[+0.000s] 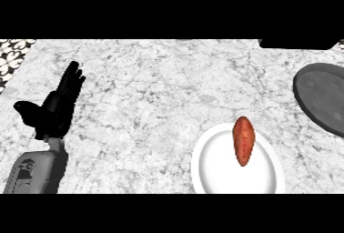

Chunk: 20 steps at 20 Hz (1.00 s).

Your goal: Pick the tomato from the plate and place it in the pan

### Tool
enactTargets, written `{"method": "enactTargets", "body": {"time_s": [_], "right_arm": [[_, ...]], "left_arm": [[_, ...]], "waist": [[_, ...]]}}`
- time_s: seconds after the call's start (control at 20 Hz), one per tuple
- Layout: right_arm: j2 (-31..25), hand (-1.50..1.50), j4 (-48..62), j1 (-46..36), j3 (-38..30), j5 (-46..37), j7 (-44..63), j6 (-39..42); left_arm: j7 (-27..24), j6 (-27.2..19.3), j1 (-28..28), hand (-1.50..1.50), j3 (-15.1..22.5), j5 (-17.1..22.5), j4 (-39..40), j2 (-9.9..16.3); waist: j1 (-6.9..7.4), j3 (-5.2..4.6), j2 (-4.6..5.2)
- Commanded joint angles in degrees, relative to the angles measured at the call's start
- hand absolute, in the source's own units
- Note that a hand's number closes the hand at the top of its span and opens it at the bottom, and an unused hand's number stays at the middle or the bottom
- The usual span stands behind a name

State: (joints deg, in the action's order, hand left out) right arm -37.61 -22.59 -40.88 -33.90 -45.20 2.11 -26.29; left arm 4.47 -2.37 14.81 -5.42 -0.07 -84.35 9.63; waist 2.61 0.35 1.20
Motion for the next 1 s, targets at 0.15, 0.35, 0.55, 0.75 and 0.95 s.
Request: {"method": "enactTargets", "body": {"time_s": [0.15,0.35,0.55,0.75,0.95], "right_arm": [[-0.6,-1.50,7.4,-0.9,-6.3,8.3,-9.1,10.4],[1.3,-1.50,8.6,0.9,-7.4,8.9,-14.6,4.4],[2.1,-1.50,5.2,-0.3,-11.8,14.5,-21.7,2.2],[3.0,-1.50,2.2,0.8,-17.1,21.8,-26.5,4.3],[4.5,-1.50,-1.6,7.6,-17.9,26.8,-29.4,16.3]], "left_arm": [[1.8,0.9,2.7,0.00,-1.1,0.8,-0.4,1.7],[-1.1,0.5,1.7,0.00,-0.4,0.3,2.9,-0.2],[0.6,-0.8,1.4,0.00,-0.5,-0.6,2.2,-0.1],[0.1,-0.6,-2.1,0.00,-0.8,-0.9,-0.7,0.8],[3.3,0.0,-1.5,0.00,-2.2,0.5,-2.4,2.1]], "waist": [[0.49,0.14,0.26],[0.26,0.06,0.46],[-0.81,-0.06,-0.29],[-2.04,-0.23,-1.11],[-3.89,-0.42,-1.91]]}}
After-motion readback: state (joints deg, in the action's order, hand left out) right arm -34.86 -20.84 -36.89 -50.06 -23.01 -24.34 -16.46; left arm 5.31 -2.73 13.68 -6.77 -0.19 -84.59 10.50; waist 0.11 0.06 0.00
